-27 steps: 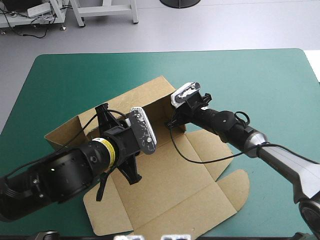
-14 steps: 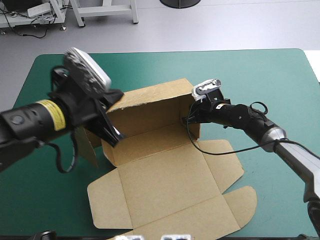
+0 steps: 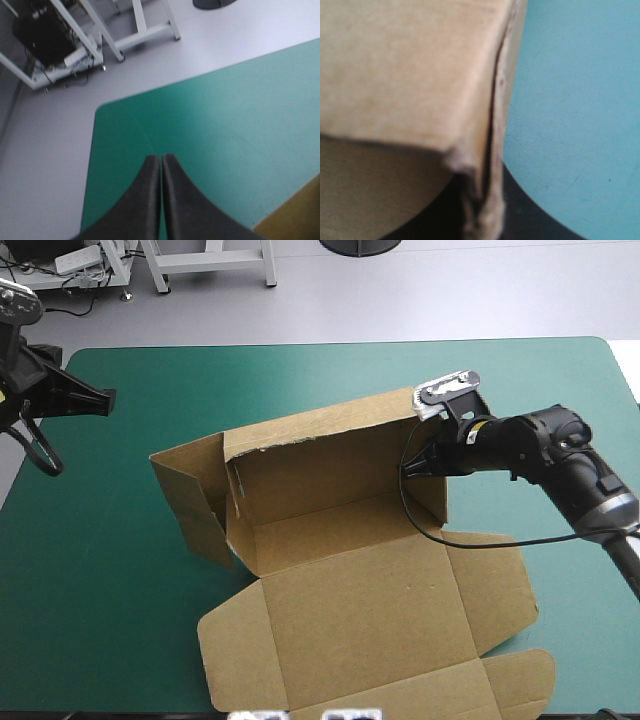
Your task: Fold the box
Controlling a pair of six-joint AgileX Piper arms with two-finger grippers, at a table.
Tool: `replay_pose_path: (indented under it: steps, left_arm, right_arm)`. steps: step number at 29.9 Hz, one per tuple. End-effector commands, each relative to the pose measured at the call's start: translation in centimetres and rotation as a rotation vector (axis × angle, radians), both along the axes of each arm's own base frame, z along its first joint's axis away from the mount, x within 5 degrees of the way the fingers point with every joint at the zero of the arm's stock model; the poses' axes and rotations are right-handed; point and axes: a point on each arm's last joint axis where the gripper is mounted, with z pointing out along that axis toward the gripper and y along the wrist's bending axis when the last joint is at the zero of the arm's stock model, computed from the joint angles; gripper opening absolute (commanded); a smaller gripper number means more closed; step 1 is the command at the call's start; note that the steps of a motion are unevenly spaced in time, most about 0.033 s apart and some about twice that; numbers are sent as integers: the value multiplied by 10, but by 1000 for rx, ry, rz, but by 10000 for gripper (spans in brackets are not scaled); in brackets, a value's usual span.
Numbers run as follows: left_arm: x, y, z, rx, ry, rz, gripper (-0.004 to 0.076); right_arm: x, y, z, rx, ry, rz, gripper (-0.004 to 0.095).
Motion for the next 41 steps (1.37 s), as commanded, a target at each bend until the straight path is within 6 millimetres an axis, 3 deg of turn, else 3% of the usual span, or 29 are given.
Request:
replay_pose_path:
  steps: [1, 6, 12, 15, 23, 27, 31, 33, 36, 41]
  left_arm:
    - [18, 13, -20, -110, 96, -1, 1]
    - [66, 41, -73, -280, 247, 39, 1]
    - [96, 68, -108, -422, 312, 53, 0]
    - [103, 72, -115, -436, 332, 50, 0]
    - [107, 71, -118, -445, 339, 31, 0]
    - [107, 70, -118, -450, 341, 26, 0]
    - [107, 70, -118, -446, 347, 20, 0]
    - [107, 69, -118, -443, 346, 13, 0]
    - [108, 69, -118, -445, 347, 8, 0]
    - [110, 70, -122, -444, 365, 5, 0]
  right_arm:
    - [-19, -8, 50, 35, -62, 5, -5]
    - [-30, -13, 63, -19, 9, 17, -4]
    - [-22, -13, 45, -86, 122, -16, -4]
    - [-6, -7, 28, -105, 178, -20, -6]
    - [51, 19, -45, -140, 363, -18, -6]
    - [68, 26, -62, -130, 340, -25, -6]
    - [74, 28, -61, -126, 275, 1, 12]
    - [74, 28, -59, -141, 266, 27, 45]
    - [75, 26, -54, -147, 259, 31, 173]
    - [75, 22, -43, -205, 239, 45, 520]
